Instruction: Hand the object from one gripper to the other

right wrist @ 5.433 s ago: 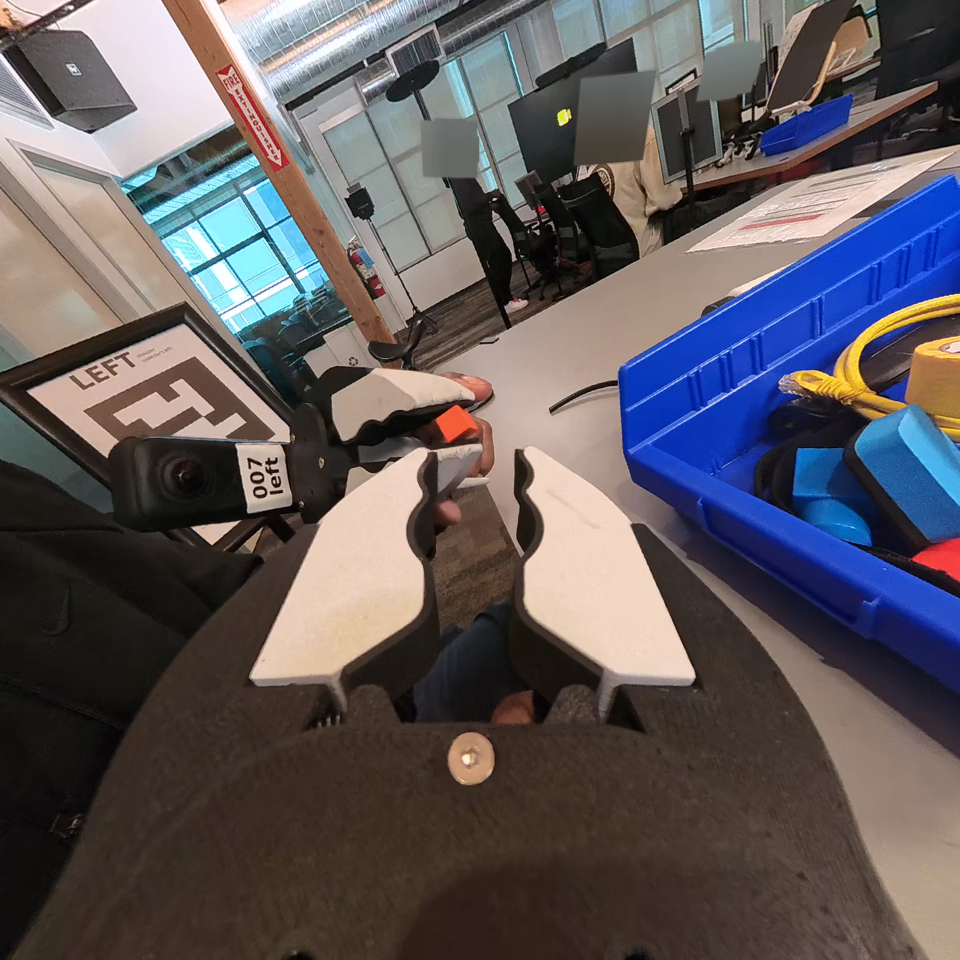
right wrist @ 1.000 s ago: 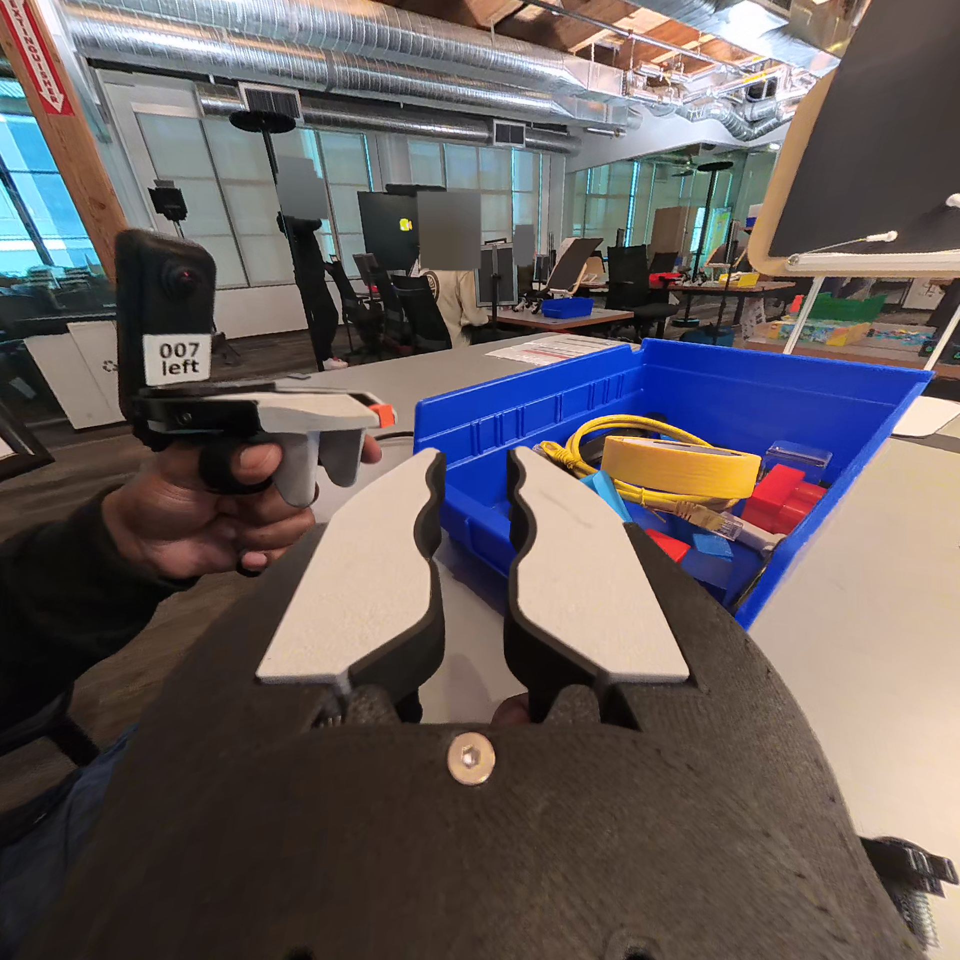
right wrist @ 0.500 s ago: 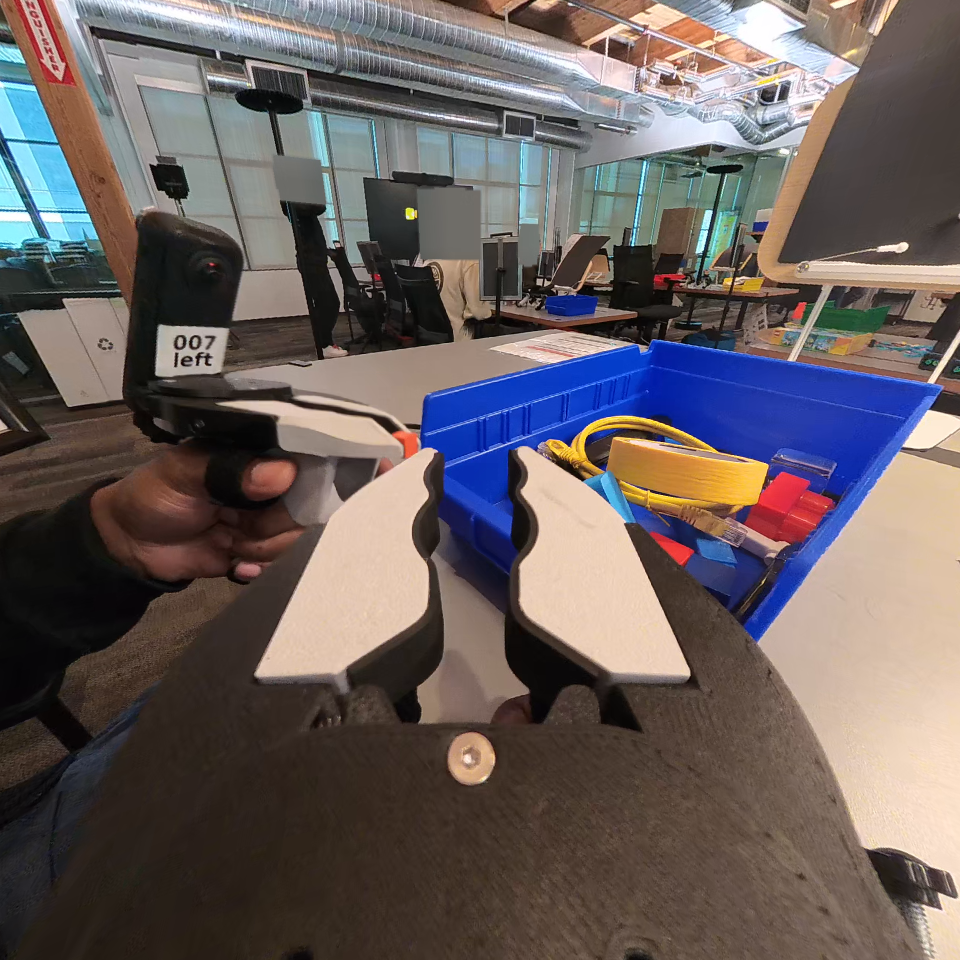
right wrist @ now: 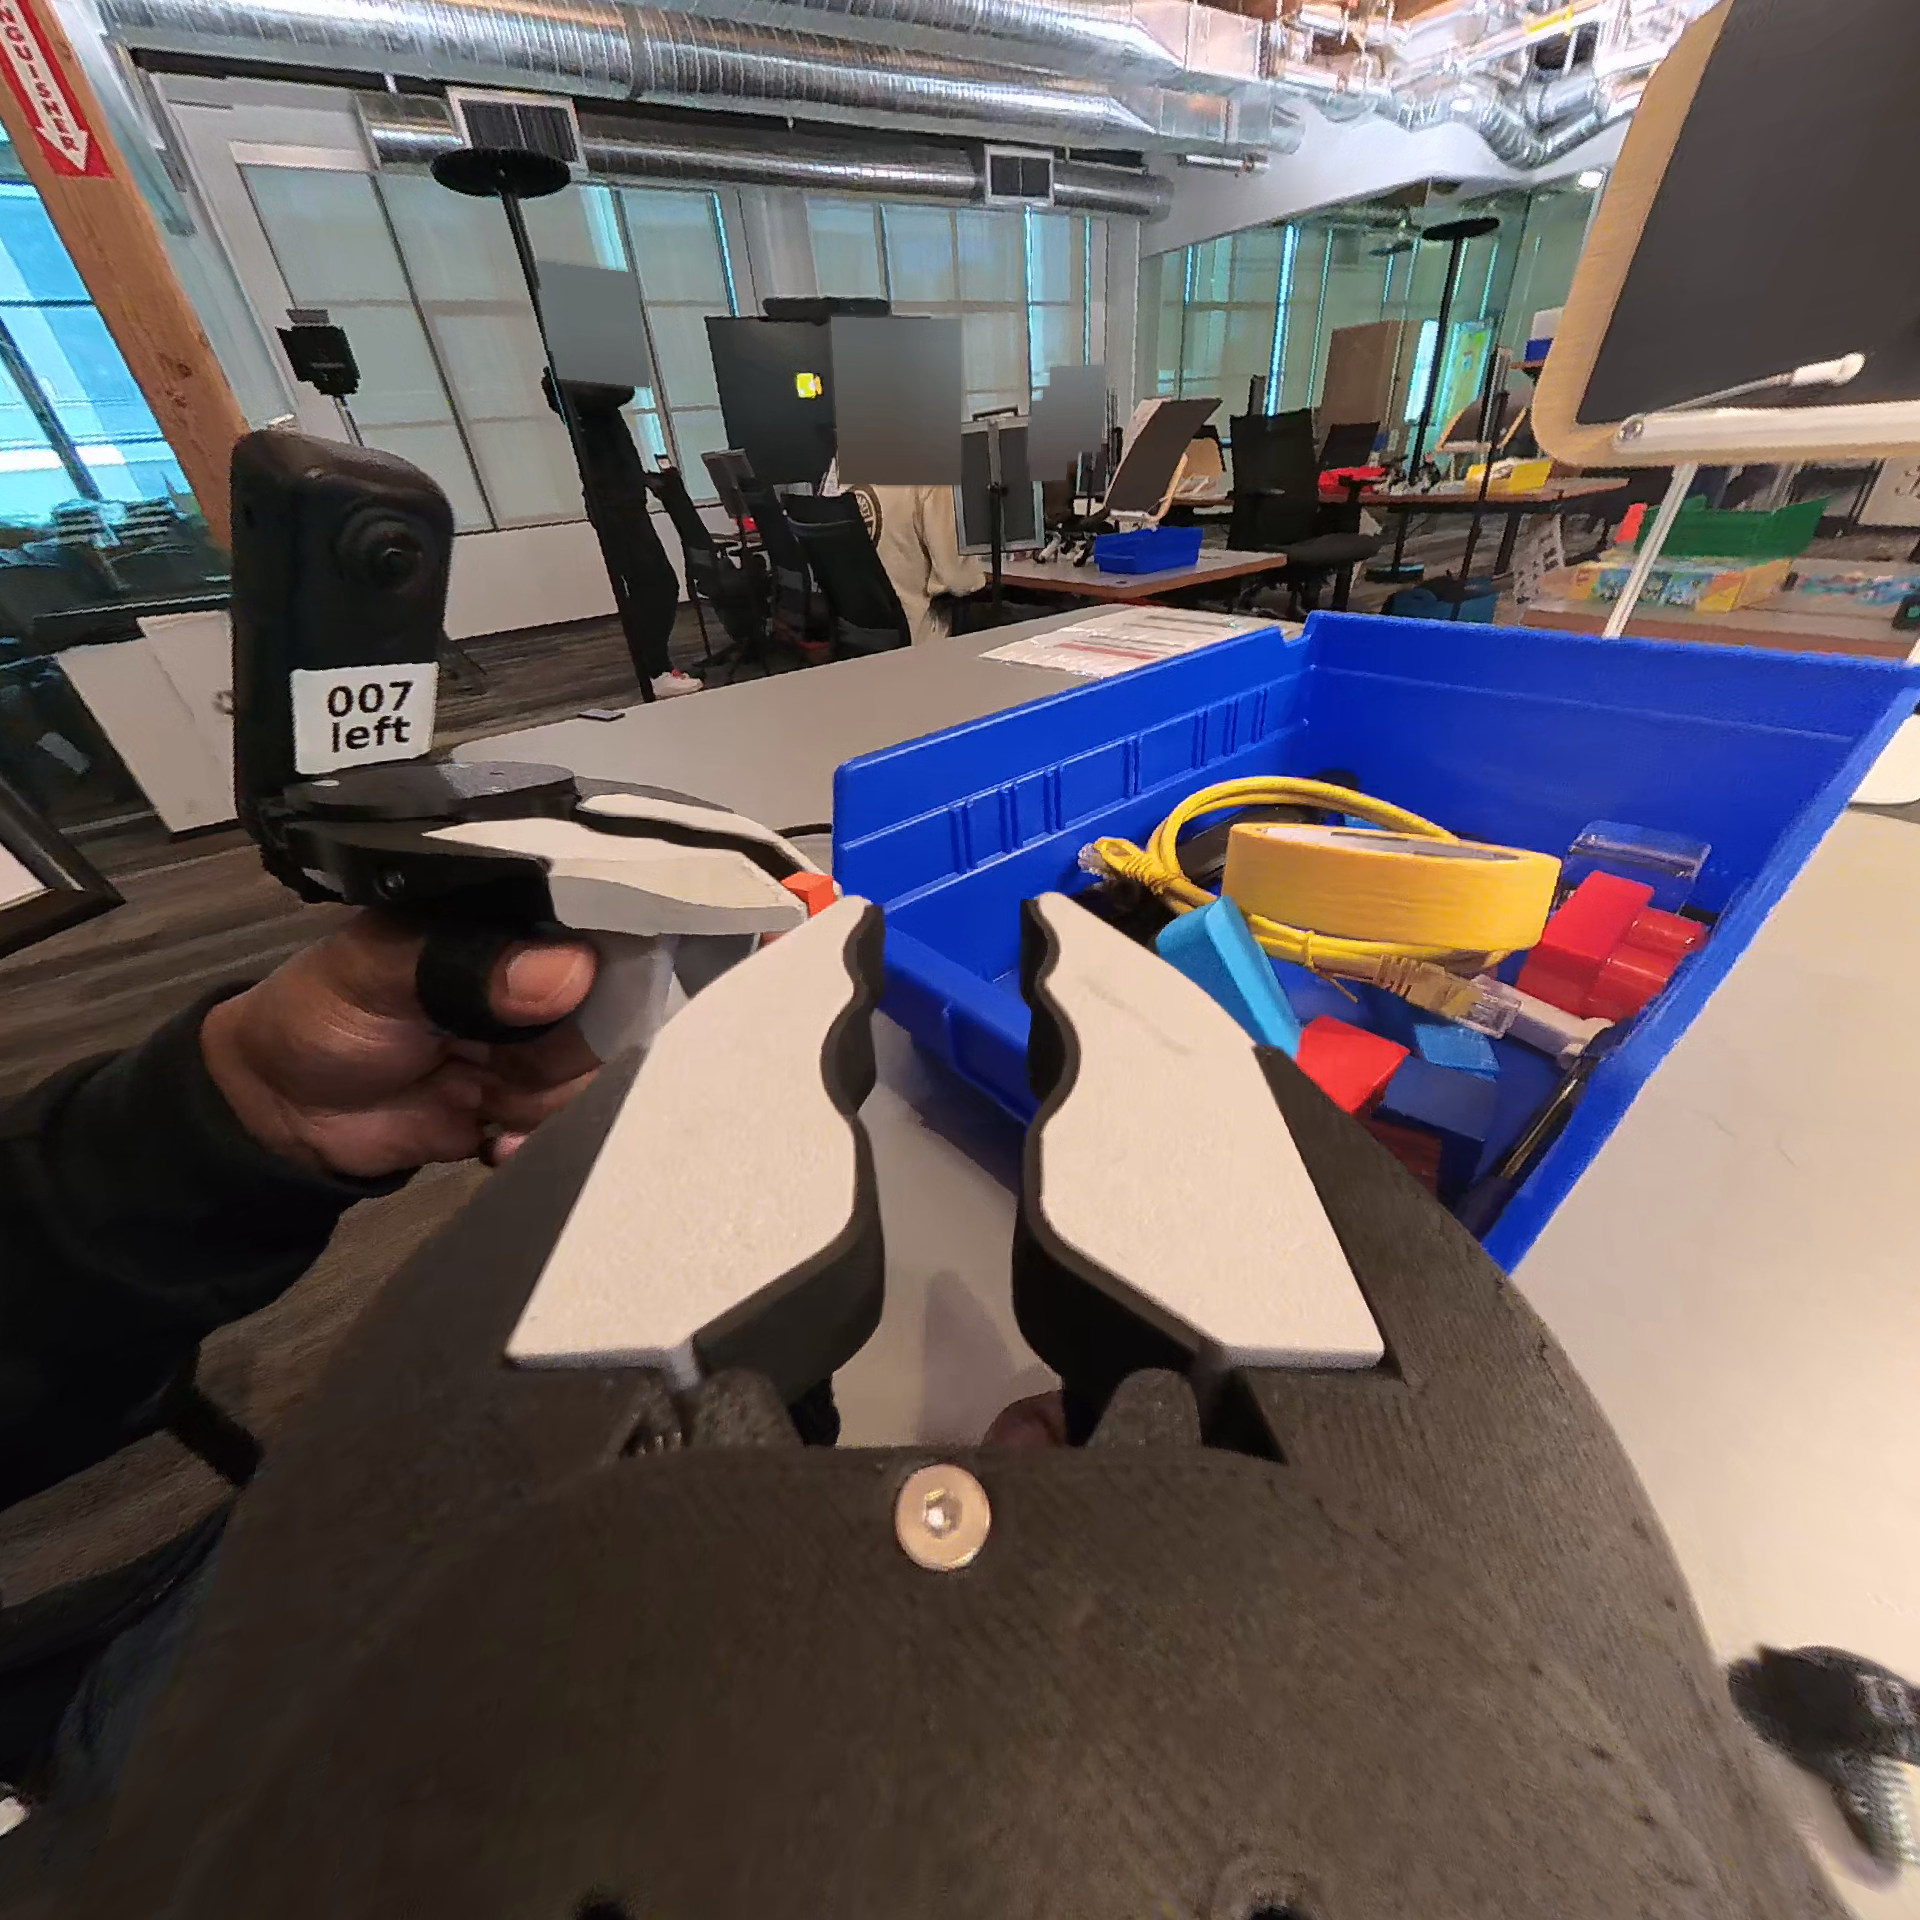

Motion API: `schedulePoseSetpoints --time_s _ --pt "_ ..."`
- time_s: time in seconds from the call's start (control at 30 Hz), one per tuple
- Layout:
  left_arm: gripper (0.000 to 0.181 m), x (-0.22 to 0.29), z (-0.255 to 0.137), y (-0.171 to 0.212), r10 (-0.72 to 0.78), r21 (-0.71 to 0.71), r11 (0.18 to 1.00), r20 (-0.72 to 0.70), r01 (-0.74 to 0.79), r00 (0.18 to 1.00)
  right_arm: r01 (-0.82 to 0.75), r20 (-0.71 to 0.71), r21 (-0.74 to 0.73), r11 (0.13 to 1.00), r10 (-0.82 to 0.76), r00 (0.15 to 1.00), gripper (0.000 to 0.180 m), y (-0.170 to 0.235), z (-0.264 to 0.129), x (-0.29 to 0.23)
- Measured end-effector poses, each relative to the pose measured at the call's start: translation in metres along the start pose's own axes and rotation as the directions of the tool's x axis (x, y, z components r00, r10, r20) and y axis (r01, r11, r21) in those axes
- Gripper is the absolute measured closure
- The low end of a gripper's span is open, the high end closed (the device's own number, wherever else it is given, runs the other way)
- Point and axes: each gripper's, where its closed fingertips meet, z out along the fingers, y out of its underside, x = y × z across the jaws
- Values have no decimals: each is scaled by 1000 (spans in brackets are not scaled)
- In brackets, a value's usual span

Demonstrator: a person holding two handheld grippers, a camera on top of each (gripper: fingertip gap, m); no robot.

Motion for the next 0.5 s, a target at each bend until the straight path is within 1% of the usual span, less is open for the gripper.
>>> schedulePoseSetpoints --time_s 0.2,0.4,0.5 --pt "170 -2 -2 -2 -17 12 1000 -2 17 1000 -179 84 -34 983 181 980 154 11 9 -18" --pt "169 -3 -2 -1 -22 10 1000 -1 22 1000 -193 80 -78 978 199 977 154 22 17 -32" --pt "169 -2 -2 -1 -19 10 1000 -2 19 1000 -142 47 -94 985 147 988 154 26 20 -36"
